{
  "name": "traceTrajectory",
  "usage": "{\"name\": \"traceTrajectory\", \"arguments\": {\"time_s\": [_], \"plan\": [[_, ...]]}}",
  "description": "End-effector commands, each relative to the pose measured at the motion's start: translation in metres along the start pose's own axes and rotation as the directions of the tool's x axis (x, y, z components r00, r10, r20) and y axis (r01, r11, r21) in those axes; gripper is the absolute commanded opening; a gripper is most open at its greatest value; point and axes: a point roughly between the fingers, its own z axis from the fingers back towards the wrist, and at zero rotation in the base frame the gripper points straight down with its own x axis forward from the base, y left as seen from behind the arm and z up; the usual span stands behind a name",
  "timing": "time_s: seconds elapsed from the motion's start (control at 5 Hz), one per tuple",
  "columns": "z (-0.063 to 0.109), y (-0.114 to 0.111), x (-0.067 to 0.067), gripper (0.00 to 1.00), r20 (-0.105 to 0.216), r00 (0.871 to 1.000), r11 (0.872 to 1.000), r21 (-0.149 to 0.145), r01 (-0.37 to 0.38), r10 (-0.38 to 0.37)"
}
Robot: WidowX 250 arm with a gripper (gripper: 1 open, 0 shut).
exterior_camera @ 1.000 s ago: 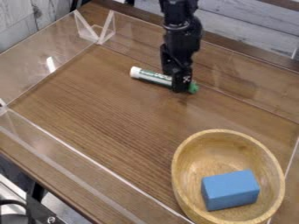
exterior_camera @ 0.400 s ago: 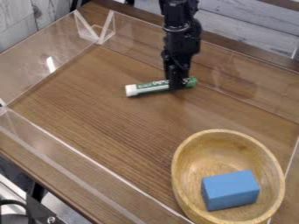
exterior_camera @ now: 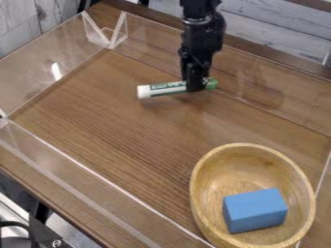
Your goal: Put the green marker in the brown bowl
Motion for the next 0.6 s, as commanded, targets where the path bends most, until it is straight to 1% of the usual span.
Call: {"name": "traceTrajectory", "arguments": {"time_s": [0.0,0.4], "plan": [[0.0274,0.0057,0.0127,0.0,0.035,0.999,0.999,0.05,0.017,-0.019],[0.0333,0.0017,0.0174,0.0,0.042,0.998,0.997,0.063,0.04,-0.042]]}}
